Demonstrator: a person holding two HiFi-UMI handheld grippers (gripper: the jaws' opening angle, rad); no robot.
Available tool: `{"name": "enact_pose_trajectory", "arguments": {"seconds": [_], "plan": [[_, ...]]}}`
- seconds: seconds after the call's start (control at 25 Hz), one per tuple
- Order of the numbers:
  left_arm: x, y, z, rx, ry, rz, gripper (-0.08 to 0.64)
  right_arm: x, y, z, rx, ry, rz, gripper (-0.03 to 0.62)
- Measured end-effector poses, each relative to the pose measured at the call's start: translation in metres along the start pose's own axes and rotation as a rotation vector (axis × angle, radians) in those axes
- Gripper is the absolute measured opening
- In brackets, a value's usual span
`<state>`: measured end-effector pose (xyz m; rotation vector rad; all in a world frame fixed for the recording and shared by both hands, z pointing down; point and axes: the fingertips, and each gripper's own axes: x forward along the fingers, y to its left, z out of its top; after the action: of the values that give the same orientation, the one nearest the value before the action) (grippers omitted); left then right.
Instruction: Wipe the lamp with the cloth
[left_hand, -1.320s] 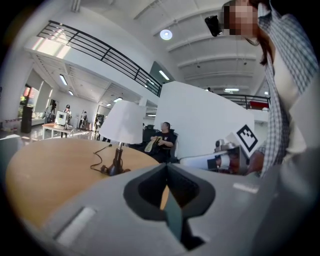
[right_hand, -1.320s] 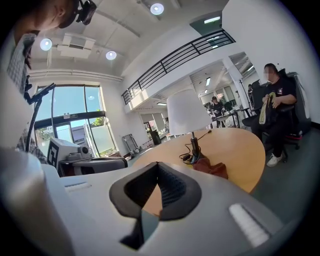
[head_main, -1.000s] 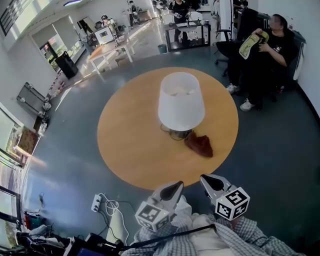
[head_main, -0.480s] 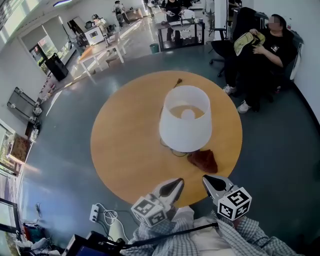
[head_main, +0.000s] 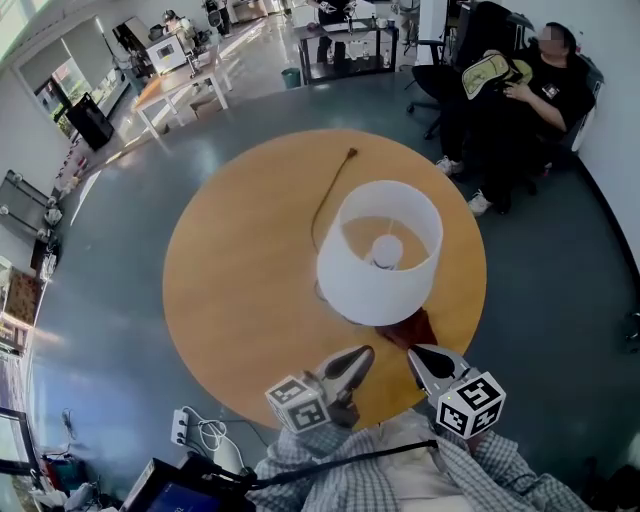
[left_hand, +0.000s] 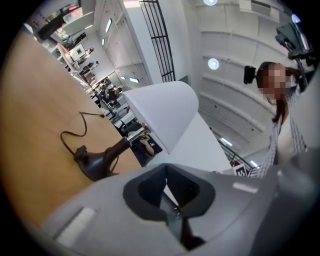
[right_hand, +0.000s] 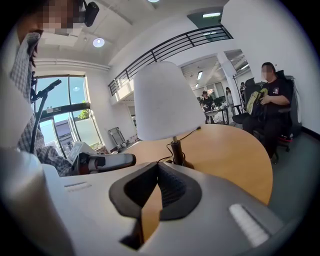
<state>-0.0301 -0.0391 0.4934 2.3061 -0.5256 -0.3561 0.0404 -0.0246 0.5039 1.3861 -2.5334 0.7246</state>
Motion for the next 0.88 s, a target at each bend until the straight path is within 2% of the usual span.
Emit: {"name": "enact_pose_trajectory", "arguments": {"seconds": [0.16, 0.36, 0.44, 0.52, 0.68, 0.88], "plan": [[0.004, 0.003, 0.010, -0.063, -0.017, -0.009, 0.011, 0.007, 0.004, 0.001, -0.009, 0.022, 0.037, 0.003], [0.020, 0.002, 0.021, -0.146, -0.060, -0.049, 0.164, 0.008, -0.010, 0.007, -0.051, 0.080, 0.078, 0.003], [0.026, 0.003, 0.025, -0.184, -0.084, -0.071, 0.202, 0.011, -0.019, 0.005, -0.079, 0.110, 0.082, 0.005], [0.028, 0.001, 0.029, -0.206, -0.106, -0.096, 0.218, 0.013, -0.026, -0.002, -0.093, 0.143, 0.092, 0.050], [0.032, -0.001, 0.036, -0.229, -0.151, -0.116, 0.235, 0.020, -0.038, -0.021, -0.127, 0.221, 0.111, 0.097], [0.039, 0.003, 0.044, -0.237, -0.191, -0.093, 0.236, 0.044, -0.048, -0.061, -0.257, 0.389, 0.157, 0.191]]}}
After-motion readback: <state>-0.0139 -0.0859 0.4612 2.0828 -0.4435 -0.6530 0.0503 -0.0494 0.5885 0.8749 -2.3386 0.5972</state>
